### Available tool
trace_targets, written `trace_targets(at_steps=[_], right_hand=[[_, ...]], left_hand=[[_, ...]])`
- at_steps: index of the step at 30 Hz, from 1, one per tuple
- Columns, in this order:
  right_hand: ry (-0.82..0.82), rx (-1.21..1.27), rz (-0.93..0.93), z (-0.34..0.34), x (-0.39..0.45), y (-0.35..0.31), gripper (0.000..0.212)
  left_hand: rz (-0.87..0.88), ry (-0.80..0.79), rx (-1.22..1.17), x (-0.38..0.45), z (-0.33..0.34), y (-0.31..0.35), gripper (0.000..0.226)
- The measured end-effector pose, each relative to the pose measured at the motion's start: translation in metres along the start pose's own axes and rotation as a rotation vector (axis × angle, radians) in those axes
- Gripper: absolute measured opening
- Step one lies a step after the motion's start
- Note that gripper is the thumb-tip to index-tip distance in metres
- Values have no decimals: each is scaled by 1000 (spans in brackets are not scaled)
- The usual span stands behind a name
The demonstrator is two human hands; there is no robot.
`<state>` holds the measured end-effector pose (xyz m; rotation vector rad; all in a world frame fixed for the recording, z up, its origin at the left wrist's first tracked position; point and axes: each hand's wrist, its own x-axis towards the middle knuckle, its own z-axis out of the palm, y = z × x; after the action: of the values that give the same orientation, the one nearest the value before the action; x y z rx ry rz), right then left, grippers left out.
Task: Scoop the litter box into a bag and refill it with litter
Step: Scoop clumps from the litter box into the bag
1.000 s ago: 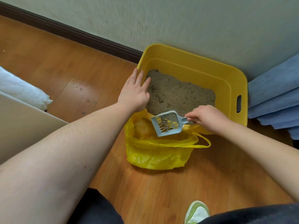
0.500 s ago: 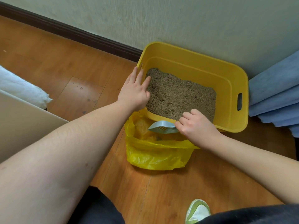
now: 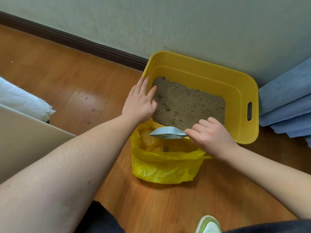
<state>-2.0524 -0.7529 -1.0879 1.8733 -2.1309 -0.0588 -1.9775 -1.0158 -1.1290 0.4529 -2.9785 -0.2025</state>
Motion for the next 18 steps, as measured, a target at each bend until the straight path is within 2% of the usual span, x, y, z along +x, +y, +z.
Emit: trace_targets(at_steps=[5,8,10,12,14,18], right_hand=[[61,294,199,-4,-3,31,20],[18,455,487,-9,-4,53,16],[-119,548,737,-5,-4,69,17],[-344,615,897,5,-2,86,19],[-525,634,959,18,-2,96,20],[-743,642,1001,33,-3,103,18]], left_hand=[[-27,-9,-28,0,3,0,61],[-36,-36,-28,1,3,-1,62],[-37,-35,-28,1,2,-1,62],[-38,-39,-27,1,2,-1,63],[-38,-50,-23,1,1,0,64],[-26,-46,-13,2,3,0,62]])
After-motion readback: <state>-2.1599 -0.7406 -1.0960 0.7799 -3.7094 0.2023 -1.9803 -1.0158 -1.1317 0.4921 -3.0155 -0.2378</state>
